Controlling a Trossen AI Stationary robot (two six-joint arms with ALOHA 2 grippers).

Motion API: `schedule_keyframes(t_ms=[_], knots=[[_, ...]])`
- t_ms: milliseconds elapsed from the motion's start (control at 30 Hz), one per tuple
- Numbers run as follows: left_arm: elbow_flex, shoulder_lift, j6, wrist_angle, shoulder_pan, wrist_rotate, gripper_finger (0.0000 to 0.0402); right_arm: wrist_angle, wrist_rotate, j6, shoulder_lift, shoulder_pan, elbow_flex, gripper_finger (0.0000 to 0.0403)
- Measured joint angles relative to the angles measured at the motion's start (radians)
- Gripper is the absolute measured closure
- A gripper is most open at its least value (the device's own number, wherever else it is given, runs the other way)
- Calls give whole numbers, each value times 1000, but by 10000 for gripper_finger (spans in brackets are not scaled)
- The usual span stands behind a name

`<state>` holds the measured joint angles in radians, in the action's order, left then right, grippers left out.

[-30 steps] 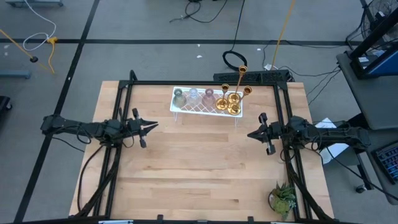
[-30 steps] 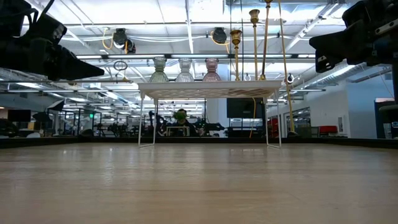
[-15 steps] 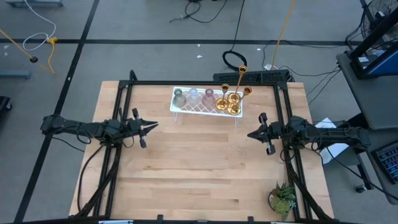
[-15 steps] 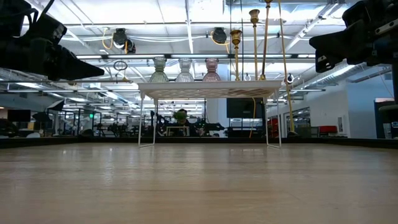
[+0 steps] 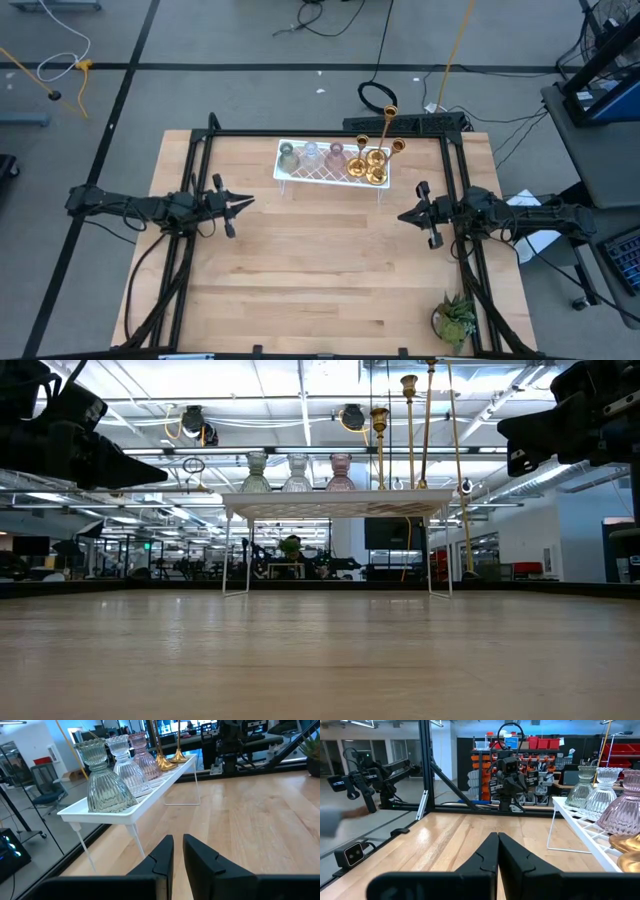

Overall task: Pick & Place candle stick holders
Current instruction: Return to Home Position

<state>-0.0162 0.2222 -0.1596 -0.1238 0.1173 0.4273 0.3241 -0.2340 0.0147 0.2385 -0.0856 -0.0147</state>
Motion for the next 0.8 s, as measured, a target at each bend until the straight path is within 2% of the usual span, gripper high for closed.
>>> schedule_keyframes(t_ms=[800], knots=[[0,0,0,-7,0,0,353,3,0,0,1,0,0,403]])
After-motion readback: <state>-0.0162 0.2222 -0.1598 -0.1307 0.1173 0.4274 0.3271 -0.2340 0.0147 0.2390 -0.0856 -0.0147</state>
